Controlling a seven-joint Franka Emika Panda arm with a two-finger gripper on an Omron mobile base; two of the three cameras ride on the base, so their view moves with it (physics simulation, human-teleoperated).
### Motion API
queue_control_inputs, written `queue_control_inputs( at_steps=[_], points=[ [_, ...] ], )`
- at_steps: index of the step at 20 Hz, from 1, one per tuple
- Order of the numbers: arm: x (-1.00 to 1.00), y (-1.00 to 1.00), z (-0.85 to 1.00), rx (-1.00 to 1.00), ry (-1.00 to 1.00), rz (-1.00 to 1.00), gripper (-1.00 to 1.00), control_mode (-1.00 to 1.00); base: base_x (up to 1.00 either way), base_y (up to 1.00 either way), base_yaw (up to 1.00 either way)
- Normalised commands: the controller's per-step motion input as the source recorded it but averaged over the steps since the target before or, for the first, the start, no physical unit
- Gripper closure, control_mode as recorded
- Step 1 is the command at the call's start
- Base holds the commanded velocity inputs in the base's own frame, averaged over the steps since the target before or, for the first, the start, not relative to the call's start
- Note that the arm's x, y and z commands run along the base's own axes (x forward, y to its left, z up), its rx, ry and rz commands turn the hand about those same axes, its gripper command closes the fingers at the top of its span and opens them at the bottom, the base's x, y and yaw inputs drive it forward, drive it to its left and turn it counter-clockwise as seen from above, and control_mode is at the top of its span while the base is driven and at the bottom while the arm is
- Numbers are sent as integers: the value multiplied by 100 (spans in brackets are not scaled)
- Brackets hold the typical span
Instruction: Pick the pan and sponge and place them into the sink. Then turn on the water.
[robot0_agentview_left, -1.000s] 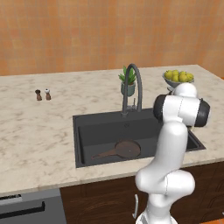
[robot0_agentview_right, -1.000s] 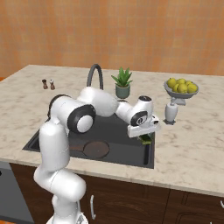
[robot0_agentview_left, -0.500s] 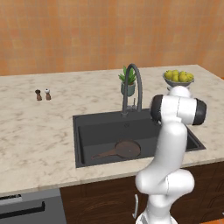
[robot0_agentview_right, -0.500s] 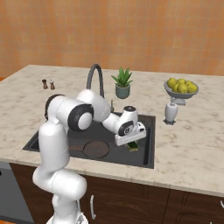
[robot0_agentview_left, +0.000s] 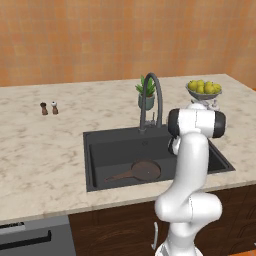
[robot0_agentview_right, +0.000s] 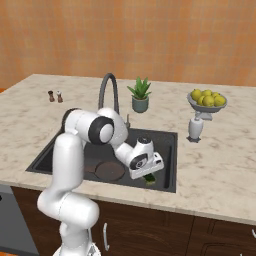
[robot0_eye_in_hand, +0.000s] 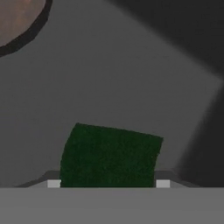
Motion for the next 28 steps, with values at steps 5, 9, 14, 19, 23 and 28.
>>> queue_control_inputs(
  at_steps=[5,9,14,19,23,28],
  points=[
    [18,0,-50,0,0,0,100,-100,0,0,0],
    [36,0,-20,0,0,0,100,-100,0,0,0],
    [34,8,-10,0,0,0,-100,-100,0,0,0],
    [13,5,-5,2,0,0,-100,-100,0,0,0],
    [3,6,21,0,-6,0,-100,-100,0,0,0],
    [0,10,54,0,-9,0,-100,-100,0,0,0]
  ],
)
